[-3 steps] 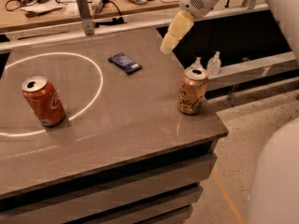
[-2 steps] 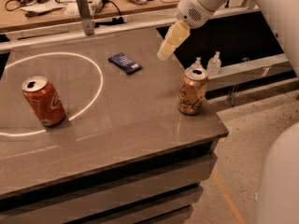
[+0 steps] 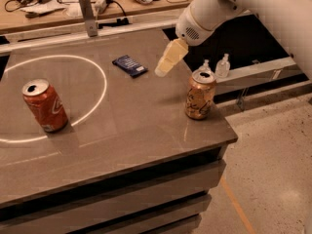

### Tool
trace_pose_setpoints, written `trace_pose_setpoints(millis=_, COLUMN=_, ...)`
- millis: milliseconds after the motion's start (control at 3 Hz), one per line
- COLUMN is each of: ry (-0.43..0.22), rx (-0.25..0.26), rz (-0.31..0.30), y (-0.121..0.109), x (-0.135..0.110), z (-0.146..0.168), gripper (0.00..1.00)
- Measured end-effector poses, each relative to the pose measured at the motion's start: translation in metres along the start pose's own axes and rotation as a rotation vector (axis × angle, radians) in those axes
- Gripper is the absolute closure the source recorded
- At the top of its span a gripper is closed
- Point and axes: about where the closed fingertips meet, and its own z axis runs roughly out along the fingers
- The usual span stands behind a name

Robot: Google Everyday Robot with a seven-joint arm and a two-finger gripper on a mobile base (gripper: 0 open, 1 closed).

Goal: Move rxbar blueberry near coke can

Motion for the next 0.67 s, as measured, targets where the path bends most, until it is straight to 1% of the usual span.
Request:
trace_pose_setpoints(millis=333, ry=0.016, rx=-0.006, rz=0.047, y=0.006, x=0.0064, z=0.0135, gripper=0.0)
trace_pose_setpoints(millis=667, ry=-0.012, rx=0.008, rz=0.079, y=0.0078, x=0.0053, z=0.0141, gripper=0.0)
